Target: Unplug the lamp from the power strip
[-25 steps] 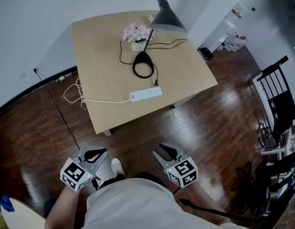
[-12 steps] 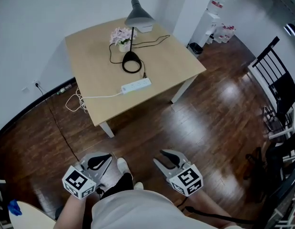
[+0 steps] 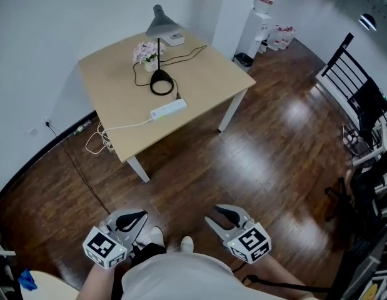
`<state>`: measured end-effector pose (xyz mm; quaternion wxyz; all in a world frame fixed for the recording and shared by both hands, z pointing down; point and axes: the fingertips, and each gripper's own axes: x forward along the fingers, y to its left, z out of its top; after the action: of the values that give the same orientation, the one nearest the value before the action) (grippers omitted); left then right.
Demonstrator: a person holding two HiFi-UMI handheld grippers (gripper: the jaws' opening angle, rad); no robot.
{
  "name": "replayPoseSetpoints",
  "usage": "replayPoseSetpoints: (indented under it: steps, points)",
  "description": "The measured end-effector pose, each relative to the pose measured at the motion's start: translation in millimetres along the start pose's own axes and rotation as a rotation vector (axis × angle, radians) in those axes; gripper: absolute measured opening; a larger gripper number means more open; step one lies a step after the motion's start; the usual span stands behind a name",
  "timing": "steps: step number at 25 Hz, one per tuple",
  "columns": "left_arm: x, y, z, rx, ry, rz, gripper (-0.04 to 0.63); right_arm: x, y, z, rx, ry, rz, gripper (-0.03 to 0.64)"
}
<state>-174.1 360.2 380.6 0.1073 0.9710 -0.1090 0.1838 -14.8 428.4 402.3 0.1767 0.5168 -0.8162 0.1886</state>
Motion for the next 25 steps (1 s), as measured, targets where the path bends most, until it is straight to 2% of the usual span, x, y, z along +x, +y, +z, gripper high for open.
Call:
replayPoseSetpoints:
  steps: [5, 14, 25]
  points:
    - [-5.1, -5.2, 16.5, 0.042, -0.017, -0.055, 0.005, -12.1, 4.7, 19.0, 0.027, -0.043, -0.046, 0.148]
    - [-20.1, -5.7, 23.8, 0.031, -0.055, -0.057, 0.005, -7.4, 29.1, 37.3, -0.011, -0.062, -0.027, 0.138]
    - [-31.2, -3.5, 14.2, 0.027, -0.049, -0.027, 0.005, 3.2, 44.5, 46.3, -0.047, -0.062, -0.002, 0.13]
